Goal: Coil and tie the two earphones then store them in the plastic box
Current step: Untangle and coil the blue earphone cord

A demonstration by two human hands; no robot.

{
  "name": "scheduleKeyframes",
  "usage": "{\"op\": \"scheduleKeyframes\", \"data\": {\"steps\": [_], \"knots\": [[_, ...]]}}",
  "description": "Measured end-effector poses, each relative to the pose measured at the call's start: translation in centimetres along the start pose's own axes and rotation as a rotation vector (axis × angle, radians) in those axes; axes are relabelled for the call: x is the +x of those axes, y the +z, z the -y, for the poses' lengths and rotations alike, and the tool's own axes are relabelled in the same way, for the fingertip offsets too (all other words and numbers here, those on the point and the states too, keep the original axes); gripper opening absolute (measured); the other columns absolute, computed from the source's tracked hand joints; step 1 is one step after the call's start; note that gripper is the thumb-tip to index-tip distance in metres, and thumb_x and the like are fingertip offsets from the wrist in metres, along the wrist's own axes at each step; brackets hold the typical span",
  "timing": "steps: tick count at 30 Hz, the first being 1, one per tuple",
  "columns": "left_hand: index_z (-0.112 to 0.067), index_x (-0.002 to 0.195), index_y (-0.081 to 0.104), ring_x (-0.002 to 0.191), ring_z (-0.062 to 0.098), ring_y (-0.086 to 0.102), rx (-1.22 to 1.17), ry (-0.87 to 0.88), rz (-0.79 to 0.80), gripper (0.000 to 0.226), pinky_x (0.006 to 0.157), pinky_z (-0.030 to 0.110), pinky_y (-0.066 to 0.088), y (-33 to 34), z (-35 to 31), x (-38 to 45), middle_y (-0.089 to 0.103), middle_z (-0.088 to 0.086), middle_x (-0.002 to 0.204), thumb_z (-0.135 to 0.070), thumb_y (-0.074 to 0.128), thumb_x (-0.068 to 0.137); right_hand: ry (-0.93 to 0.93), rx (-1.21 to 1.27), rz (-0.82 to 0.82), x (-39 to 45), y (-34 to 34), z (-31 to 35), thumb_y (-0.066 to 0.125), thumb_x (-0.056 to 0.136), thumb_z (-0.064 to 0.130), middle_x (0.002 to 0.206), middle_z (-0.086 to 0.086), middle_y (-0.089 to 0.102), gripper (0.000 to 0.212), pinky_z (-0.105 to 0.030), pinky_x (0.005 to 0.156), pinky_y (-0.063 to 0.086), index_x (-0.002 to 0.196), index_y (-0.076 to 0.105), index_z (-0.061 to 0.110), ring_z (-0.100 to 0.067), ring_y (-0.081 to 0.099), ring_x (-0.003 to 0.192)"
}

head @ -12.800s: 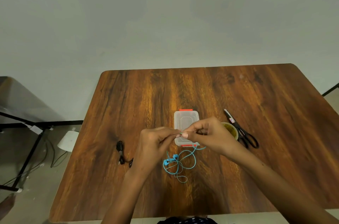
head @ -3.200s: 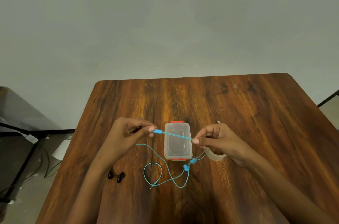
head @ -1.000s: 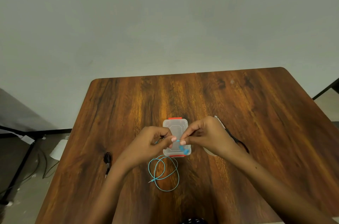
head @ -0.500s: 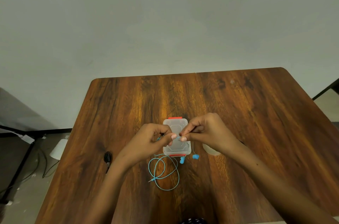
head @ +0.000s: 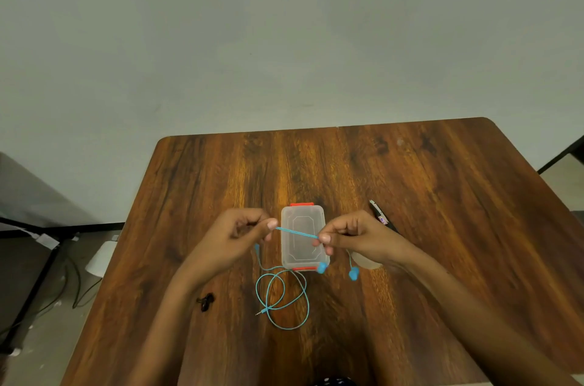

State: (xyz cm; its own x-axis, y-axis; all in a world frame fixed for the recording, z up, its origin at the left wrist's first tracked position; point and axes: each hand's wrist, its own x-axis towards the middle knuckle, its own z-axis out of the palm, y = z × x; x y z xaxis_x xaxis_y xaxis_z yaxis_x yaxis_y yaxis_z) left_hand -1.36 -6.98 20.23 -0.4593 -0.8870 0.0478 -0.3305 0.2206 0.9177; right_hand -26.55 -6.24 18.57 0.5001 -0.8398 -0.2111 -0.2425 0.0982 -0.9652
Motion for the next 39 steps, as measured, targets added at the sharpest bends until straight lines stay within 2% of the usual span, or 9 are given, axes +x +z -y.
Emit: {"op": "scheduleKeyframes", "data": {"steps": [5,8,13,17,20,24,27,33,39], "knots": [[-0.008,0.068,0.065,0.067,0.018,0.061,0.03,-0.031,-0.105,0.044,0.066,0.03,0.048,-1.6,1.5,-1.2,0.063,0.008,0.067,-0.047,0.053,0.084,0.09,-0.01,-0.027,-1.0,-1.0,-0.8,0.055,0.093,0.014,0.07,0.004,0.067,0.022,-0.015,0.066,0.047,0.095,0.07,-0.002,-0.004,0.061,0.07],[-0.011,0.067,0.065,0.067,0.014,0.061,0.068,-0.043,-0.12,0.045,0.067,0.028,0.047,-1.3,2.2,-1.6,0.064,0.003,0.065,-0.05,0.052,0.084,0.101,-0.06,-0.043,-1.0,-1.2,-1.3,0.056,0.093,0.02,0.074,-0.003,0.065,0.018,-0.022,0.068,0.046,0.091,0.072,0.011,-0.007,0.06,0.07],[-0.02,0.072,0.073,0.074,0.011,0.067,0.125,-0.124,-0.135,0.041,0.074,0.035,0.052,-1.2,3.6,-1.9,0.071,-0.004,0.072,-0.054,0.055,0.082,0.078,-0.101,-0.055,-0.7,-0.4,-1.4,0.058,0.092,0.021,0.068,0.004,0.064,0.018,-0.027,0.07,0.047,0.082,0.072,0.022,-0.007,0.059,0.069],[-0.018,0.098,0.076,0.088,0.006,0.068,0.407,-0.106,-0.159,0.028,0.08,0.025,0.051,-0.8,5.3,-1.9,0.075,-0.004,0.093,-0.038,0.063,0.081,0.067,-0.101,-0.09,-0.5,0.5,-1.2,0.059,0.091,0.015,0.064,0.008,0.063,0.019,-0.017,0.061,0.044,0.079,0.073,0.021,-0.003,0.057,0.064],[-0.019,0.106,0.073,0.101,-0.003,0.063,0.243,-0.047,-0.185,0.024,0.085,0.012,0.047,1.4,3.9,-1.3,0.071,-0.006,0.108,-0.03,0.066,0.085,0.053,-0.099,-0.088,-0.2,1.4,-1.2,0.06,0.091,0.015,0.062,0.009,0.063,0.018,-0.014,0.061,0.043,0.078,0.072,0.021,-0.001,0.057,0.064],[-0.021,0.106,0.074,0.095,0.008,0.069,0.013,-0.052,0.063,0.027,0.082,0.031,0.055,4.5,1.8,-0.4,0.073,-0.01,0.102,-0.037,0.067,0.084,0.024,-0.098,-0.08,0.4,2.4,-1.2,0.06,0.091,0.015,0.061,0.01,0.062,0.022,-0.02,0.064,0.042,0.073,0.069,0.021,-0.003,0.055,0.065],[-0.021,0.092,0.078,0.079,0.01,0.071,-0.003,-0.057,0.008,0.019,0.073,0.036,0.057,4.4,1.8,0.1,0.076,-0.01,0.083,-0.033,0.071,0.079,0.008,-0.098,-0.086,0.5,2.5,-1.1,0.062,0.09,0.018,0.07,0.005,0.068,0.017,-0.021,0.07,0.043,0.078,0.072,0.014,-0.005,0.058,0.072],[-0.019,0.082,0.078,0.073,0.005,0.069,0.155,0.005,-0.041,0.012,0.067,0.025,0.054,3.6,3.0,0.0,0.074,-0.013,0.074,-0.029,0.072,0.081,0.033,-0.195,-0.133,-0.4,1.2,-2.4,0.068,0.085,0.023,0.085,0.001,0.073,0.016,-0.033,0.08,0.053,0.088,0.074,0.009,-0.01,0.067,0.084],[-0.016,0.086,0.078,0.074,0.005,0.069,0.135,-0.02,-0.1,0.009,0.069,0.025,0.055,4.4,4.1,-0.3,0.074,-0.011,0.076,-0.021,0.07,0.084,0.018,-0.169,-0.156,-1.0,1.6,-3.5,0.063,0.09,0.017,0.076,-0.007,0.069,0.013,-0.025,0.066,0.051,0.087,0.067,0.006,-0.011,0.064,0.069]]}}
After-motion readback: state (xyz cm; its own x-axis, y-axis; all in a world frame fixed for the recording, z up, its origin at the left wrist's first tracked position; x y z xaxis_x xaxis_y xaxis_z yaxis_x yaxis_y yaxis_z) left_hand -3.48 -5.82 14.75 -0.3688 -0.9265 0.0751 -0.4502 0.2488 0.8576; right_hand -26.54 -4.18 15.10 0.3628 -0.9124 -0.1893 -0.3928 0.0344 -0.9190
